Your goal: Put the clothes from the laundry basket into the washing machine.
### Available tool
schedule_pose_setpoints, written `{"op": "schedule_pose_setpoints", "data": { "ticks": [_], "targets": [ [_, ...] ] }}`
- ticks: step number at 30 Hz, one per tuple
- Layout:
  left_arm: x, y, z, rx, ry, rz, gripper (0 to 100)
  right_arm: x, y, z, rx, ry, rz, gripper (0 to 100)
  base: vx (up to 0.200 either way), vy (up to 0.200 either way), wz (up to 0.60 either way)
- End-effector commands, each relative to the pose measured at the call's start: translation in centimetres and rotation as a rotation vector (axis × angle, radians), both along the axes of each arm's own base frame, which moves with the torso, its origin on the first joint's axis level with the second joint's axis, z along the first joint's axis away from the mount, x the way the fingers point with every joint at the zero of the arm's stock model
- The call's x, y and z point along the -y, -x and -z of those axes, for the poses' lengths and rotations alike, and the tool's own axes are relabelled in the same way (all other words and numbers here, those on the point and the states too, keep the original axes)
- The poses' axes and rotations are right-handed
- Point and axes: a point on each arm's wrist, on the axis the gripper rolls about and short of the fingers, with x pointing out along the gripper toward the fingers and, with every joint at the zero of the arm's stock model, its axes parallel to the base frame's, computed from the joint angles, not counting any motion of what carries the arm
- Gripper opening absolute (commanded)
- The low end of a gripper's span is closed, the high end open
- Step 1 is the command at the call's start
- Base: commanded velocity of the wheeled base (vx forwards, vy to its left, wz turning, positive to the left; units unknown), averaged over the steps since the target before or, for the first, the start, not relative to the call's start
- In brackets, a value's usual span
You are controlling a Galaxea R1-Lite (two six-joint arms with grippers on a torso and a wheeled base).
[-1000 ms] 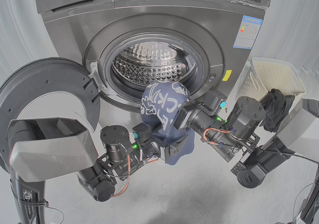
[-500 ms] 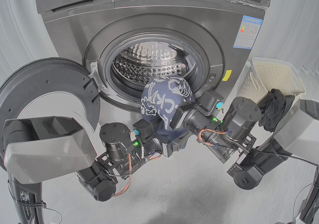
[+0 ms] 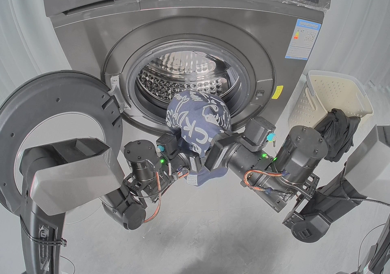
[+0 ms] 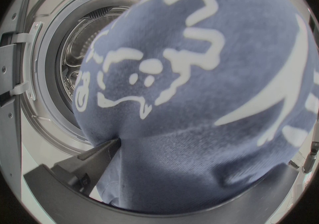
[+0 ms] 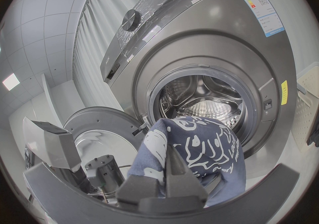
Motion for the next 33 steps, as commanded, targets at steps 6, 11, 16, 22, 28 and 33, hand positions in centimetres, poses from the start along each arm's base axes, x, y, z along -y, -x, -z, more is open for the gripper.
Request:
{"op": "schedule_pose_setpoints", "data": {
  "ticks": [6, 11, 16, 22, 28, 33],
  "targets": [
    [0.5, 0.0, 1.1, -0.018, -0.015, 0.012, 100, -0.5, 0.9, -0.1, 0.003, -0.003, -0.029, 0, 0.0, 0.0, 0.0],
    [0.6, 0.0, 0.9, -0.013, -0.008, 0.018, 0, -0.4, 0.9, -0.1, 0.004, -0.007, -0.028, 0, 0.0, 0.0, 0.0],
    [0.8, -0.2, -0.3, 0.018, 0.018, 0.025, 0, -0.2, 0.8, -0.2, -0.001, -0.013, -0.024, 0, 0.0, 0.0, 0.0],
    [0.2, 0.6, -2.0, 0.034, 0.042, 0.021, 0, 0.8, 0.0, -0.5, -0.002, -0.024, 0.009, 0, 0.0, 0.0, 0.0],
    [-1.6, 3.3, -5.9, 0.053, 0.093, 0.022, 0, 4.3, -2.1, 0.8, -0.062, -0.013, 0.117, 0, 0.0, 0.0, 0.0],
    [-2.5, 5.1, -7.1, 0.051, 0.103, 0.031, 0, 5.3, -2.3, 1.9, -0.094, 0.006, 0.142, 0, 0.0, 0.0, 0.0]
  ]
}}
